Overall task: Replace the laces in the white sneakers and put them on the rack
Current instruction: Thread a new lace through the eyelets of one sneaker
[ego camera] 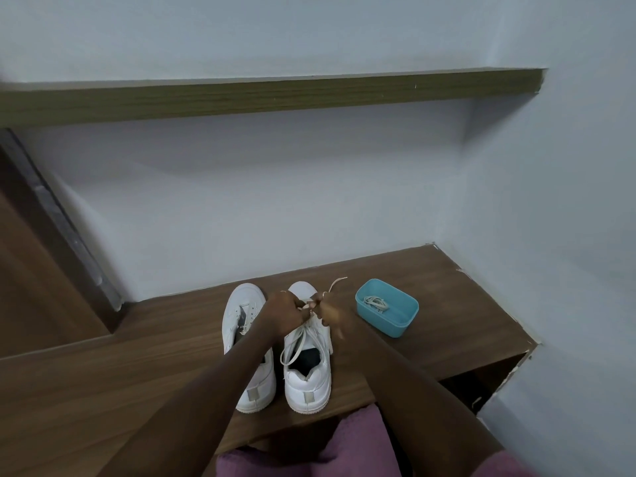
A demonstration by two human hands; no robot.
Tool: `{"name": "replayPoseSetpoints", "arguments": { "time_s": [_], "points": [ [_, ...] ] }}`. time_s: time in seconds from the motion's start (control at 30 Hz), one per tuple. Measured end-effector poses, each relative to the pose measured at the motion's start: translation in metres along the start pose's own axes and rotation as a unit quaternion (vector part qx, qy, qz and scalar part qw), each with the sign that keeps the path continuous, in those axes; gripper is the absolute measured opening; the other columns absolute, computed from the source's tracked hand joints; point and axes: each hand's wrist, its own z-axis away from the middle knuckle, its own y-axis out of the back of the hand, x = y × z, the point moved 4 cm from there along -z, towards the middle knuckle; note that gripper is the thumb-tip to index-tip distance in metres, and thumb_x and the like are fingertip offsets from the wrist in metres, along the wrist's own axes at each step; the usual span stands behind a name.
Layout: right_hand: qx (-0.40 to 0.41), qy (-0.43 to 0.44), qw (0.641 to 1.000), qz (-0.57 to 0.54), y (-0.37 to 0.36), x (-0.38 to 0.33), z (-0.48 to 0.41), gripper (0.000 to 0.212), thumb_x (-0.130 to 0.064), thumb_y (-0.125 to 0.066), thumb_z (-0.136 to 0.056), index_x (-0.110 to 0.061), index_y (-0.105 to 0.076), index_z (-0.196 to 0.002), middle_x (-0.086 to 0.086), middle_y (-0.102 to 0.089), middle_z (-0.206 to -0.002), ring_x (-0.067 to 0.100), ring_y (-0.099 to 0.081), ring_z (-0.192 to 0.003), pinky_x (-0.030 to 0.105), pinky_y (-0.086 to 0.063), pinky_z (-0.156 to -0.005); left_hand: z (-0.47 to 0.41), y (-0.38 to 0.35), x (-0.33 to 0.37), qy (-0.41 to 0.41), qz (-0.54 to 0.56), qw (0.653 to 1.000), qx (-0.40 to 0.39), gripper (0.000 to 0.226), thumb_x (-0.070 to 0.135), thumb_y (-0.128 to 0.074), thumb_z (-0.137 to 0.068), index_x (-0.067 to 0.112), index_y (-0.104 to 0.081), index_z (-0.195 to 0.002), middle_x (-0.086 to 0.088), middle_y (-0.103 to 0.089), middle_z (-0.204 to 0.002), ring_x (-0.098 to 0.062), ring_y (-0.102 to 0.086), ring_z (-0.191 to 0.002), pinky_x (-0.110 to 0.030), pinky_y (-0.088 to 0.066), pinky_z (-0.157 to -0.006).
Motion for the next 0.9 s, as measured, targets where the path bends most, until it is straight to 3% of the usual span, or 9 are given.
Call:
{"name": "replayPoseSetpoints", "arguments": {
  "time_s": [0.1, 0.17, 0.33, 0.47, 0.53, 0.63, 0.77, 0.83, 0.9],
  "points": [
    [-0.024, -0.032, 0.992, -0.122, -0.002, 0.003, -0.001, 0.033, 0.000, -0.032, -0.093, -0.017, -0.045, -0.069, 0.000, -0.041, -0.068, 0.010, -0.031, -0.054, 0.016, -0.027, -0.040, -0.001, 0.000, -0.002, -0.016, 0.045, 0.999, 0.006, 0.020, 0.021, -0.069, -0.082, 0.002, -0.074, -0.086, 0.001, -0.063, -0.104, -0.005, -0.049, -0.090, -0.017, -0.031, -0.073],
    [-0.021, -0.017, 0.987, -0.155, -0.004, 0.001, 0.001, 0.032, 0.002, -0.035, -0.095, -0.016, -0.048, -0.071, 0.001, -0.043, -0.069, 0.008, -0.030, -0.054, 0.013, -0.024, -0.035, -0.001, 0.004, -0.004, -0.009, 0.070, 0.997, 0.014, 0.018, 0.018, -0.070, -0.083, 0.000, -0.073, -0.083, 0.007, -0.056, -0.104, -0.006, -0.048, -0.094, -0.019, -0.029, -0.073],
    [-0.029, 0.015, 0.980, -0.197, -0.003, -0.001, 0.007, 0.032, 0.010, -0.043, -0.092, -0.011, -0.054, -0.071, 0.002, -0.047, -0.066, 0.006, -0.030, -0.051, 0.012, -0.024, -0.038, 0.008, 0.018, -0.008, 0.046, 0.256, 0.965, 0.043, 0.033, 0.014, -0.056, -0.093, 0.017, -0.057, -0.060, 0.012, -0.059, -0.061, -0.010, -0.054, -0.068, -0.023, -0.037, -0.068],
    [-0.047, 0.028, 0.991, -0.123, -0.004, -0.011, 0.011, 0.020, 0.003, -0.046, -0.095, -0.003, -0.063, -0.085, 0.000, -0.046, -0.064, 0.006, -0.032, -0.046, 0.015, -0.024, -0.044, 0.011, 0.026, -0.006, 0.068, 0.294, 0.952, 0.043, 0.027, 0.019, -0.055, -0.093, 0.012, -0.061, -0.068, 0.001, -0.061, -0.063, -0.014, -0.055, -0.065, -0.026, -0.042, -0.072],
    [-0.011, 0.031, 0.995, -0.099, 0.001, -0.008, 0.012, 0.018, -0.002, -0.054, -0.094, 0.004, -0.066, -0.105, -0.001, -0.045, -0.063, 0.008, -0.033, -0.051, 0.017, -0.026, -0.048, 0.013, 0.032, -0.007, 0.079, 0.262, 0.960, 0.058, 0.020, 0.019, -0.059, -0.091, 0.008, -0.066, -0.076, 0.002, -0.059, -0.062, -0.009, -0.053, -0.062, -0.012, -0.039, -0.062],
    [0.041, 0.066, 0.994, -0.082, 0.011, 0.001, 0.018, 0.020, -0.002, -0.056, -0.091, 0.007, -0.068, -0.105, -0.003, -0.056, -0.068, 0.000, -0.048, -0.055, 0.013, -0.035, -0.055, 0.013, 0.041, -0.015, 0.082, 0.212, 0.970, 0.082, 0.020, 0.020, -0.064, -0.088, 0.002, -0.070, -0.081, 0.001, -0.057, -0.059, -0.009, -0.049, -0.058, -0.010, -0.034, -0.052],
    [0.063, 0.090, 0.994, 0.009, 0.014, 0.004, 0.024, 0.020, 0.000, -0.059, -0.086, -0.001, -0.073, -0.099, 0.011, -0.071, -0.100, 0.015, -0.061, -0.092, 0.023, -0.045, -0.081, 0.014, 0.045, -0.030, 0.106, 0.158, 0.978, 0.088, 0.017, 0.019, -0.064, -0.087, 0.006, -0.071, -0.079, -0.003, -0.061, -0.066, -0.016, -0.053, -0.068, -0.027, -0.038, -0.066],
    [0.074, 0.087, 0.992, 0.062, 0.019, 0.008, 0.027, 0.022, 0.000, -0.057, -0.086, -0.001, -0.073, -0.101, 0.012, -0.071, -0.106, 0.019, -0.063, -0.096, 0.014, -0.044, -0.076, 0.015, 0.047, -0.037, 0.123, 0.155, 0.976, 0.092, 0.015, 0.016, -0.064, -0.088, 0.012, -0.070, -0.075, -0.001, -0.060, -0.067, -0.016, -0.052, -0.069, -0.026, -0.038, -0.065],
    [0.074, 0.090, 0.987, 0.109, 0.022, 0.014, 0.030, 0.024, 0.003, -0.055, -0.085, 0.003, -0.072, -0.102, 0.015, -0.069, -0.108, 0.024, -0.062, -0.098, 0.004, -0.036, -0.060, 0.017, 0.050, -0.046, 0.154, 0.161, 0.970, 0.096, 0.018, 0.012, -0.063, -0.088, 0.014, -0.066, -0.071, 0.001, -0.057, -0.065, -0.015, -0.050, -0.065, -0.024, -0.038, -0.060]
  ]
}}
